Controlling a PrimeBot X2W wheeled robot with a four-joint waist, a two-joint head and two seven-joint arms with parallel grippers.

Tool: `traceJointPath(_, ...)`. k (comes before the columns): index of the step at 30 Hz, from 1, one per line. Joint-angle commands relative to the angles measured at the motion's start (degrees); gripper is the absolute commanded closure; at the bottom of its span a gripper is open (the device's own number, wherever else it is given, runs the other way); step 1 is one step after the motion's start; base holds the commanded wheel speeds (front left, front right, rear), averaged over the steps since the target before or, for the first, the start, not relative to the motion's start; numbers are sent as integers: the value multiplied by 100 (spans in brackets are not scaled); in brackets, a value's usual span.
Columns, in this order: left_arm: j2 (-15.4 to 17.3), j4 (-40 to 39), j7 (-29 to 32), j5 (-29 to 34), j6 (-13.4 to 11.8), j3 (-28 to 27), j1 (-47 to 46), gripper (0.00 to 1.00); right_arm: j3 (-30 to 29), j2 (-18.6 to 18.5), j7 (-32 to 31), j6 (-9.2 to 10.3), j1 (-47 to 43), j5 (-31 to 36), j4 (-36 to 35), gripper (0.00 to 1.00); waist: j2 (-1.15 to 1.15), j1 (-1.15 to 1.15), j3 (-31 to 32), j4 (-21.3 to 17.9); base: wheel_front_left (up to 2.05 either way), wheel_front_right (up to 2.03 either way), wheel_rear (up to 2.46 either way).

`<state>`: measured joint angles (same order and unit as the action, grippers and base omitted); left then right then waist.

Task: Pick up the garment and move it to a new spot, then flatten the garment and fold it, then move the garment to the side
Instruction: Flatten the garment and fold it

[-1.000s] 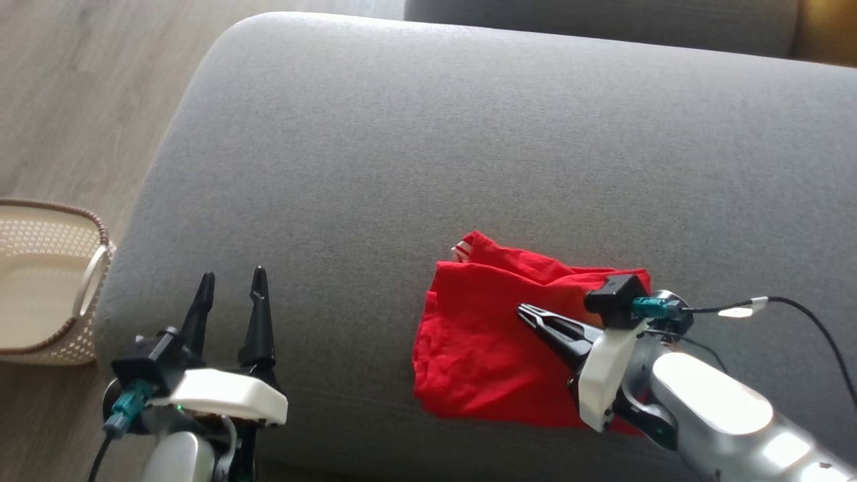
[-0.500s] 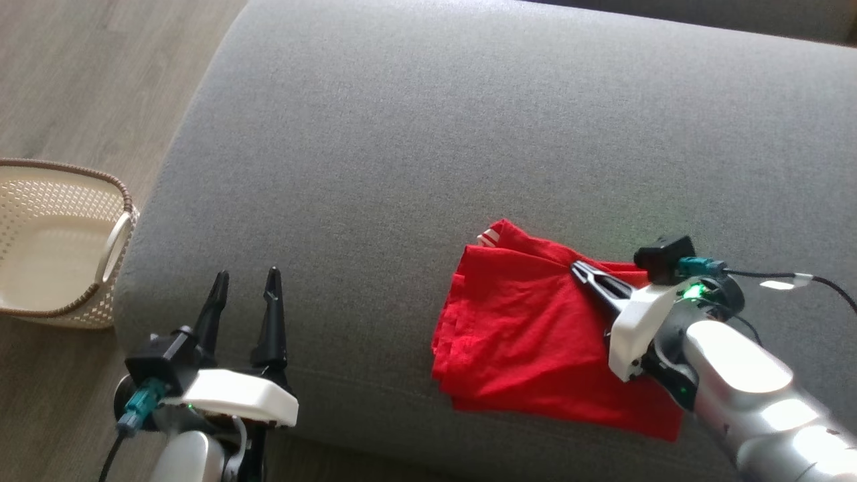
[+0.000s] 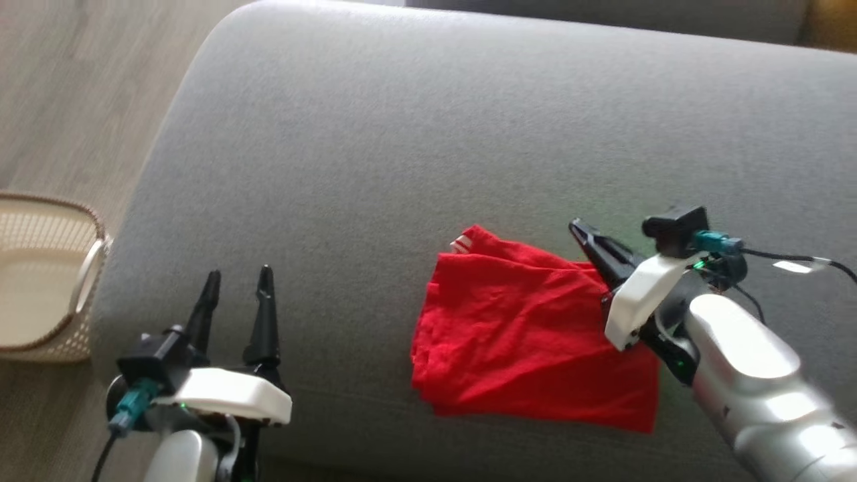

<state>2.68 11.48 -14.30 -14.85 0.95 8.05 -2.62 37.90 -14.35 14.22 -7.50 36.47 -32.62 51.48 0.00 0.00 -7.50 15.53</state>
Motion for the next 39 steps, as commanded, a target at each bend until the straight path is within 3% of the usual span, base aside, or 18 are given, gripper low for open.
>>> traceJointPath(1, 20, -193, -70, 37, -25, -292, -170, 0, -232, -6, 77, 1, -169, 92, -329, 100, 0, 0, 182, -187, 0, 0, 0)
traceJointPath(10, 20, -400, -70, 14, -68, -510, 8, 0, -2213, -162, 77, 1, -1127, 677, -2022, 100, 0, 0, 584, -689, 0, 0, 0)
traceJointPath(14, 20, -500, -70, -10, -77, -579, 57, 0, -3044, -52, 77, 1, -1782, 1054, -2804, 100, 0, 0, 651, -847, 0, 0, 0)
traceJointPath(18, 20, -650, -70, 19, -79, -624, 121, 0, -3513, 170, 77, 1, -2227, 1281, -3241, 100, 0, 0, 702, -953, 0, 0, 0)
traceJointPath(19, 20, -696, -70, 3, -91, -633, 165, 0, -3637, 257, 77, 1, -2356, 1359, -3381, 64, 0, 0, 715, -985, 0, 0, 0)
traceJointPath(20, 20, -765, -70, -34, -127, -648, 264, 0, -3857, 450, 77, 1, -2604, 1504, -3612, 0, 0, 0, 739, -1042, 0, 0, 0)
traceJointPath(29, 20, -795, -70, -100, -266, -564, 488, 0, -4257, 967, 77, 1, -3366, 2106, -3921, 0, 0, 0, 722, -1102, 0, 0, 0)
traceJointPath(39, 20, -788, -70, -70, -280, -502, 462, 0, -4328, 1070, 77, 1, -3378, 2207, -3905, 0, 0, 0, 681, -1060, 0, 0, 0)
